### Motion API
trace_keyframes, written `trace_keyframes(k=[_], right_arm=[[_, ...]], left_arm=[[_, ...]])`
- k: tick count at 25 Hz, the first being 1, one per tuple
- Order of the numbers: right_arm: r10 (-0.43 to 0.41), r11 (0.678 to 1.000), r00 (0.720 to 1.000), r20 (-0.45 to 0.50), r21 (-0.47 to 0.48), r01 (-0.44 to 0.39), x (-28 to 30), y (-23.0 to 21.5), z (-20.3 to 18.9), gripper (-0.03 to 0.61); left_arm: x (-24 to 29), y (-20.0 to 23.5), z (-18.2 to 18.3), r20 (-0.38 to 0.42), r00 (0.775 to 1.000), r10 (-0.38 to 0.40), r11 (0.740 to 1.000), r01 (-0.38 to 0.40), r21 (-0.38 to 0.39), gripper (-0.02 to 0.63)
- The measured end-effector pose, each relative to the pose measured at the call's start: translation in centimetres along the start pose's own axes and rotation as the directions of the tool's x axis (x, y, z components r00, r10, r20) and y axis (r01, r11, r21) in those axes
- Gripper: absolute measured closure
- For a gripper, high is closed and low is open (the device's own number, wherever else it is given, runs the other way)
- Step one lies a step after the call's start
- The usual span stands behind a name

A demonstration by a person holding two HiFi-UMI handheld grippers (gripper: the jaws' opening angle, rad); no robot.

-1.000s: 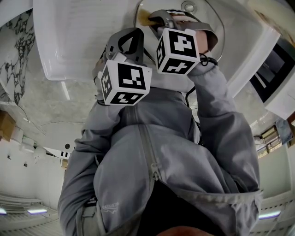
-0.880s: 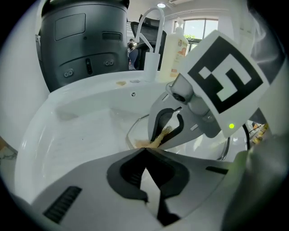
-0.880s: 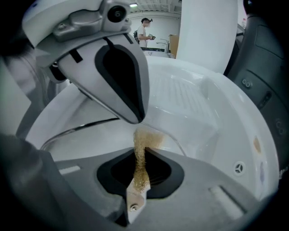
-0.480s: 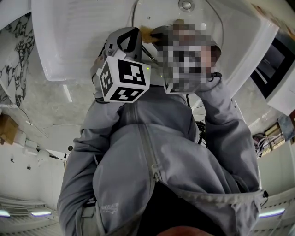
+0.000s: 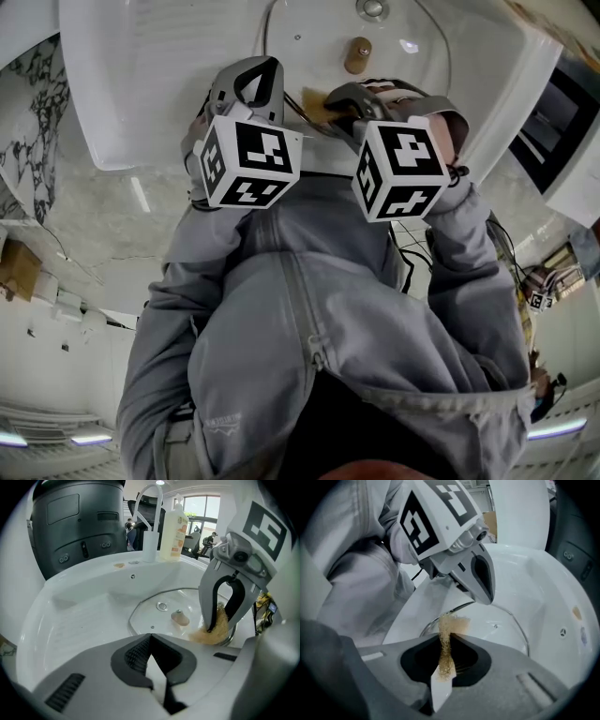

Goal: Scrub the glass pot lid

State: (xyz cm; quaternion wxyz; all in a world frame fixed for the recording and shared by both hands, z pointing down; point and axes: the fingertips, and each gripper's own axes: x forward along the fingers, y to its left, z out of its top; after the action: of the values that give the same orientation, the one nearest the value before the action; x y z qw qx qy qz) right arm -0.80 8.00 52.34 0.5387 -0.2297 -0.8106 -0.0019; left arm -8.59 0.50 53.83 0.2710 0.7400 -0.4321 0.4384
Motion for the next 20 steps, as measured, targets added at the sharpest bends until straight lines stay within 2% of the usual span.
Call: trace_keyframes(k=[7, 10, 12, 15, 20], right_arm=[[0.135, 0.991, 0.991, -0.014, 0.013, -0.135, -1.6, 1.8, -1.7, 0.543], [0.128, 0.991, 0.992, 0.006, 0.041, -0.128, -2.6, 1.1, -2.1, 0.543], [0.069, 0.994, 0.997, 0.021, 0.079, -0.07, -3.4, -0.4, -2.6, 0.543], [-0.067, 0.988, 0.997, 0.027, 0.141, 0.062, -4.8, -3.9, -3.9, 0.543], [-0.288, 0.938, 0.958, -0.002, 0.2, 0.283, -6.5, -10.2, -6.1, 0.543]], left_arm=[[0.5, -0.6, 0.4, -0.01, 1.0, -0.024, 1.0, 0.024, 0.016, 0.607], [0.5, -0.5, 0.3, -0.017, 0.999, -0.036, 0.999, 0.036, 0.008, 0.607], [0.5, -0.4, 0.2, -0.023, 0.999, -0.042, 0.999, 0.042, 0.013, 0.607], [0.7, -0.6, 0.3, -0.038, 0.998, -0.046, 0.998, 0.047, 0.033, 0.607], [1.0, -0.9, 0.4, -0.048, 0.998, -0.044, 0.998, 0.046, 0.041, 0.607]])
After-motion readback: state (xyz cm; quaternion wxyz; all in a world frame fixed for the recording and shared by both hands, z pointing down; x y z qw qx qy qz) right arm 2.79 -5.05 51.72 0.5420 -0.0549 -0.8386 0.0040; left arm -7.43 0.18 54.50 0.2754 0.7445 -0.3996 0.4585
